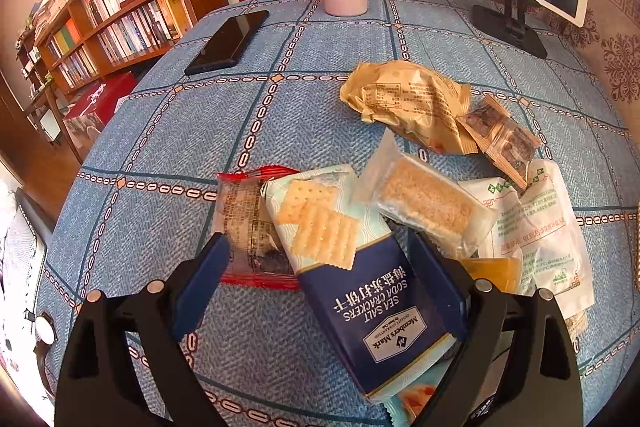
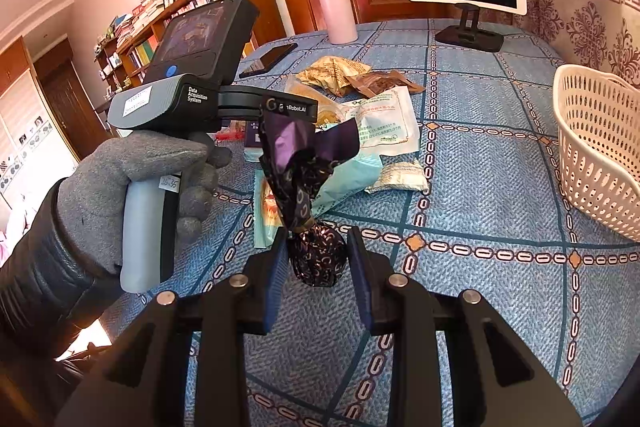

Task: Organize snacks
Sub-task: 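Carry the purple snack toward the basket while the left gripper grasps the cracker box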

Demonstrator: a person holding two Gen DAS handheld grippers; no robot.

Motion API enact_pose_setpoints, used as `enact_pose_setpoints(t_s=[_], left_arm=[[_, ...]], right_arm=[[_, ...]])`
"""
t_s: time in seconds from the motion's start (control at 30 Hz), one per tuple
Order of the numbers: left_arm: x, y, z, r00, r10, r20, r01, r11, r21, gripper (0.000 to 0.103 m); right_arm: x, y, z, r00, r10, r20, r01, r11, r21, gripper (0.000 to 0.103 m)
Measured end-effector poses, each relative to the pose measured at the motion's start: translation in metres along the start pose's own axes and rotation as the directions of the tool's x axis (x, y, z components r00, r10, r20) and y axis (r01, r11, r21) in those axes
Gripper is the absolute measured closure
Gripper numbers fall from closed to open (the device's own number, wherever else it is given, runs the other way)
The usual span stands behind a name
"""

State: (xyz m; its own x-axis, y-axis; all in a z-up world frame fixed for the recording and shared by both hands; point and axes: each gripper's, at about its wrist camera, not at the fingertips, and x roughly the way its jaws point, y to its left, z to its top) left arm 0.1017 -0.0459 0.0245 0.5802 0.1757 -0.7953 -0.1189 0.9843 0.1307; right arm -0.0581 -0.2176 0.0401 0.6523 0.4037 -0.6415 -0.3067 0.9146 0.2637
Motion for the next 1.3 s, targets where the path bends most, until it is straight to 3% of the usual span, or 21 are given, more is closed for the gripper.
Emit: enact_pose_setpoints(t_s=[0.17, 0.47, 0.53, 0.57, 0.83, 0.9, 1.07, 1.13, 1.17, 1.2, 1.23, 1.3], left_arm=[[-0.007, 0.006, -0.010, 1.000, -0.012, 0.001, 0.012, 0.999, 0.035, 0.024], [-0.017, 0.025, -0.027, 1.000, -0.012, -0.001, 0.012, 0.998, 0.059, 0.026], [-0.015, 0.023, -0.027, 0.999, -0.035, -0.009, 0.035, 0.997, 0.068, 0.039], [-0.014, 0.021, -0.027, 0.998, -0.058, -0.017, 0.059, 0.996, 0.068, 0.051], [-0.041, 0.027, -0.029, 0.994, -0.095, 0.062, 0.091, 0.993, 0.072, 0.057], [-0.052, 0.030, -0.028, 0.992, -0.090, 0.089, 0.084, 0.994, 0.076, 0.082], [-0.070, 0.036, -0.025, 0.987, -0.101, 0.122, 0.093, 0.993, 0.066, 0.082], [-0.070, 0.038, -0.025, 0.989, -0.093, 0.117, 0.087, 0.995, 0.052, 0.077], [-0.068, 0.037, -0.026, 0.990, -0.088, 0.111, 0.083, 0.995, 0.051, 0.062], [-0.066, 0.037, -0.028, 0.992, -0.074, 0.107, 0.069, 0.996, 0.049, 0.038], [-0.063, 0.038, -0.030, 0.993, -0.050, 0.107, 0.046, 0.998, 0.043, 0.031], [-0.057, 0.039, -0.034, 0.995, -0.036, 0.095, 0.032, 0.999, 0.042, 0.027]], right_arm=[[-0.001, -0.004, 0.000, 1.000, 0.006, 0.004, -0.006, 1.000, 0.015, 0.073], [0.001, -0.003, 0.001, 1.000, 0.018, 0.002, -0.018, 1.000, 0.018, 0.073], [0.000, -0.002, 0.000, 1.000, 0.016, 0.003, -0.016, 1.000, 0.016, 0.073], [-0.001, -0.002, 0.000, 1.000, 0.013, 0.006, -0.014, 1.000, 0.015, 0.073], [-0.013, -0.011, 0.004, 0.999, -0.004, 0.051, 0.001, 0.998, 0.056, 0.073], [-0.016, -0.013, 0.006, 0.998, -0.004, 0.061, 0.000, 0.998, 0.067, 0.073], [-0.020, -0.016, 0.007, 0.997, -0.009, 0.072, 0.003, 0.997, 0.076, 0.073], [-0.020, -0.016, 0.007, 0.997, -0.009, 0.071, 0.004, 0.997, 0.077, 0.073], [-0.020, -0.016, 0.007, 0.997, -0.009, 0.071, 0.004, 0.997, 0.078, 0.073], [-0.020, -0.017, 0.006, 0.997, -0.009, 0.071, 0.004, 0.997, 0.078, 0.073], [-0.020, -0.017, 0.006, 0.997, -0.008, 0.071, 0.003, 0.997, 0.077, 0.073], [-0.020, -0.016, 0.006, 0.997, -0.010, 0.070, 0.005, 0.997, 0.076, 0.073]])
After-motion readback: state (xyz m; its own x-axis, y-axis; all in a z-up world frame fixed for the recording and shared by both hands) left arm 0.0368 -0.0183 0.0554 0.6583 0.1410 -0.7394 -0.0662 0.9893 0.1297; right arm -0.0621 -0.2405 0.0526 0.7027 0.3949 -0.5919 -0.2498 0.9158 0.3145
